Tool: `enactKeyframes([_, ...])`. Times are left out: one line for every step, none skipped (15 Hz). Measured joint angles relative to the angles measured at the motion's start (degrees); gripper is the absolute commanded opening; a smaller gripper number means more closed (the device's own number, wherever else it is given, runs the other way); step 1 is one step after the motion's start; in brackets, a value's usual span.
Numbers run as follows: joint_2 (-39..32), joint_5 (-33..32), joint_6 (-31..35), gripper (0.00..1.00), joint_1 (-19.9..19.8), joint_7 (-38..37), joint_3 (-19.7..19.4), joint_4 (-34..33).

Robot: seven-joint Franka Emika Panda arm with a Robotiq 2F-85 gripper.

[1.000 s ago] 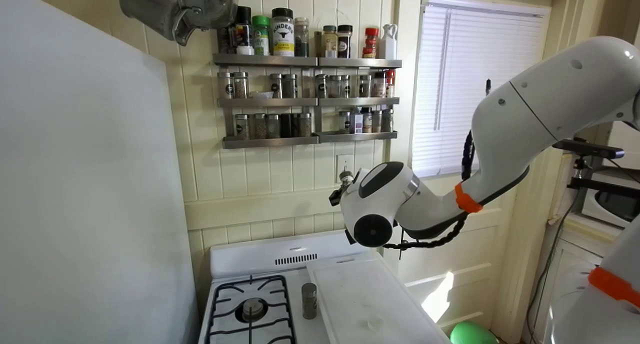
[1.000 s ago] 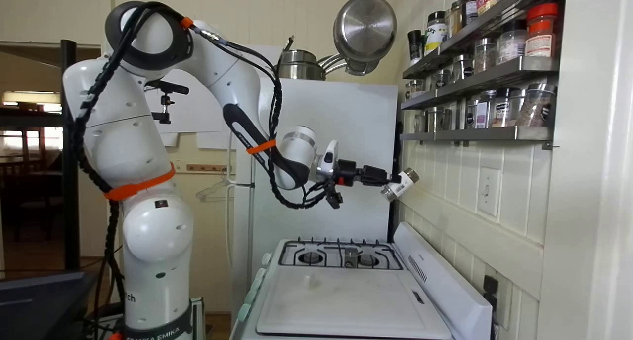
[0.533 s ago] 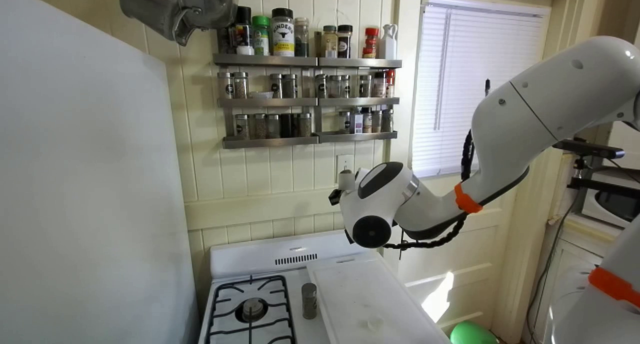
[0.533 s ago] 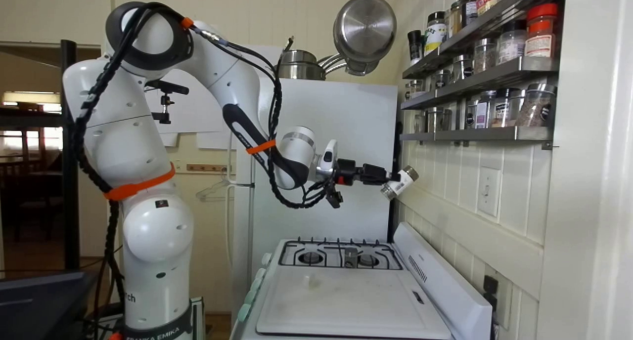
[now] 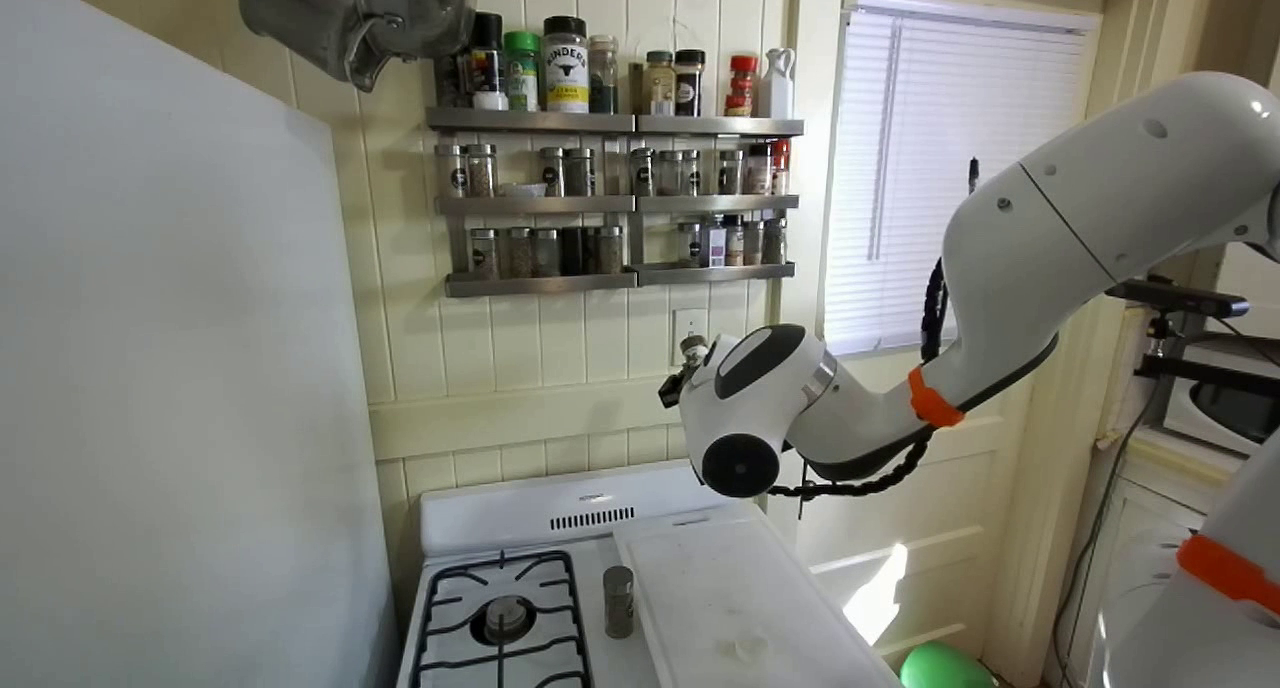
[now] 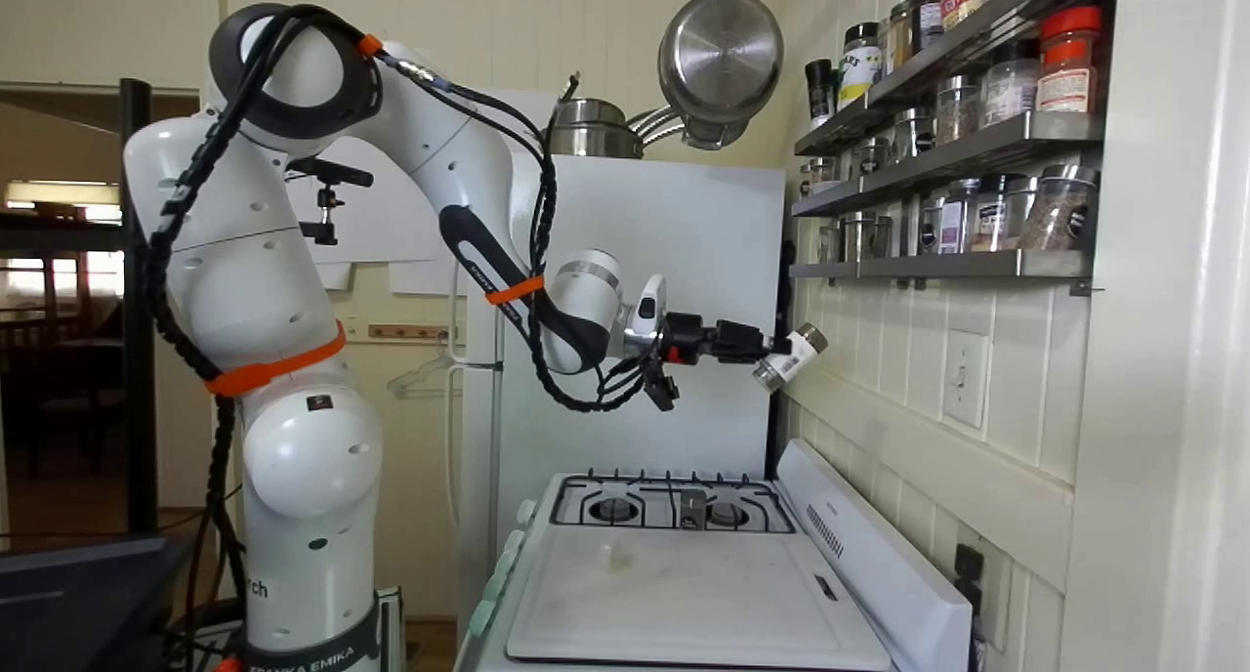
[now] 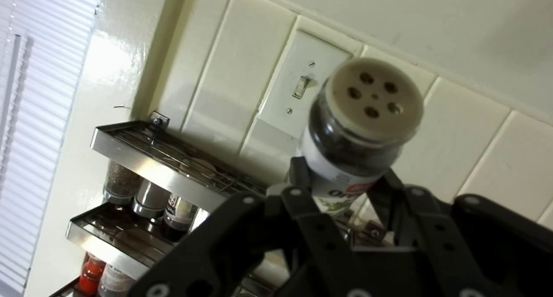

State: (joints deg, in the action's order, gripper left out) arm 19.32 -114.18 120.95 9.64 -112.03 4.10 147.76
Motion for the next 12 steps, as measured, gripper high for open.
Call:
enactKeyframes([0.0, 0.0, -0.1, 0.13, 0.0, 0.0, 0.0, 0.0])
enactKeyframes([0.0, 0.0, -0.1, 0.13, 0.0, 0.0, 0.0, 0.0])
enactKeyframes([0.0, 0.0, -0.4, 0.13, 0.0, 0.0, 0.1, 0.0])
enactKeyframes([0.0, 0.0, -0.5, 0.13, 0.0, 0.1, 0.1, 0.0])
enactKeyframes([0.0, 0.0, -0.5, 0.13, 0.0, 0.1, 0.1, 0.0])
enactKeyframes([0.0, 0.0, -0.6, 0.13, 0.1, 0.1, 0.1, 0.0])
enactKeyframes([0.0, 0.0, -0.6, 0.13, 0.1, 0.1, 0.1, 0.0])
enactKeyframes([0.0, 0.0, -0.6, 0.13, 0.1, 0.1, 0.1, 0.0])
enactKeyframes([0.0, 0.0, -0.6, 0.13, 0.1, 0.1, 0.1, 0.0])
enactKeyframes([0.0, 0.0, -0.7, 0.13, 0.1, 0.1, 0.1, 0.0])
enactKeyframes([0.0, 0.0, -0.7, 0.13, 0.1, 0.1, 0.1, 0.0])
enactKeyframes([0.0, 0.0, -0.8, 0.13, 0.1, 0.1, 0.1, 0.1])
